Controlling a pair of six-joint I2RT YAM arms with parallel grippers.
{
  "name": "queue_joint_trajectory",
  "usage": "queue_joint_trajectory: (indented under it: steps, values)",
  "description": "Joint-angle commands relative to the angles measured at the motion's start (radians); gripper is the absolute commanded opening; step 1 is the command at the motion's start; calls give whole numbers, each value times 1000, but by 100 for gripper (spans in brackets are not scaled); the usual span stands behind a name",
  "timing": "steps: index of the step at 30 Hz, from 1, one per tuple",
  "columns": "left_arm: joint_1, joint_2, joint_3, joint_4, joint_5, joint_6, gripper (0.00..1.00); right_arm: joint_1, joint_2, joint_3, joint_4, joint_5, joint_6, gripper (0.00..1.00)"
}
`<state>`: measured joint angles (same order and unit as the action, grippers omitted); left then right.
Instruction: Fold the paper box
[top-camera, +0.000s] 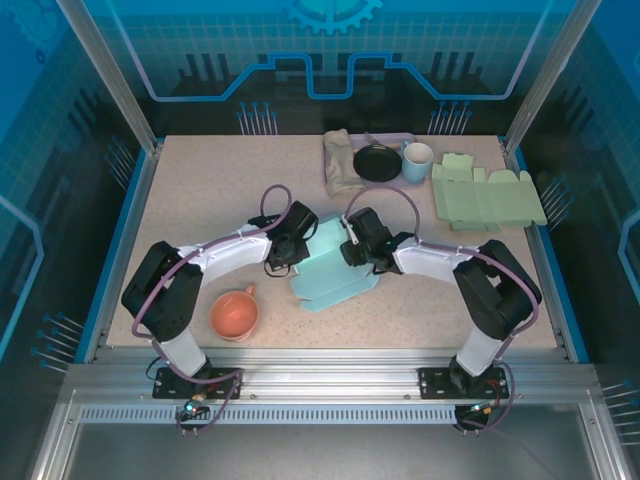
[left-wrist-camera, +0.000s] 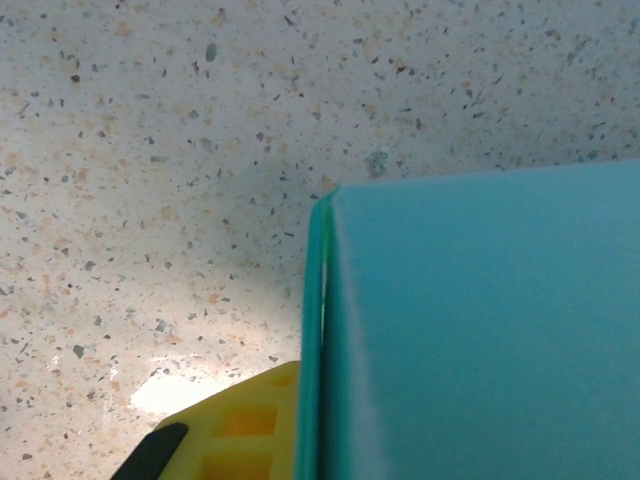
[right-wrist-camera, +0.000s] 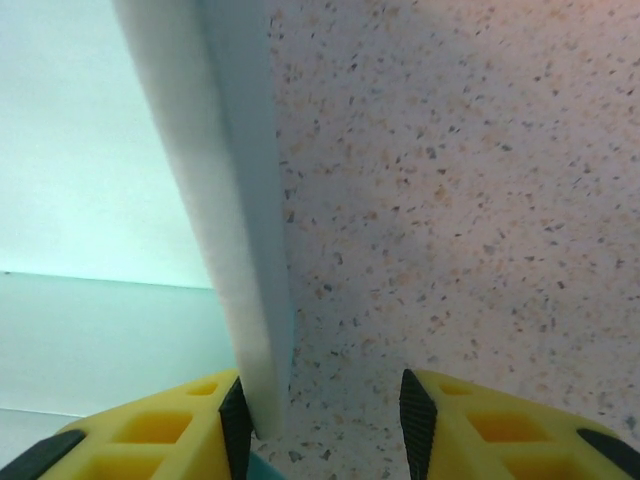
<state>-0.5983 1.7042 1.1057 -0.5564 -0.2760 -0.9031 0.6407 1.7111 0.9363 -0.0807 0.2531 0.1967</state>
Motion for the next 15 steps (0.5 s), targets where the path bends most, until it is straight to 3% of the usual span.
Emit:
queue_joint_trajectory:
  steps: [1, 11, 15]
  values:
    - [5, -24, -8, -17, -13, -18, 0, 11, 29, 49, -24, 18, -17, 45]
    - [6, -38, -24, -5, 10, -11, 0, 11, 131, 177, -34, -21, -40, 44]
    - [8, -47, -27, -16, -5, -8, 0, 11, 148, 188, -47, 16, -50, 40]
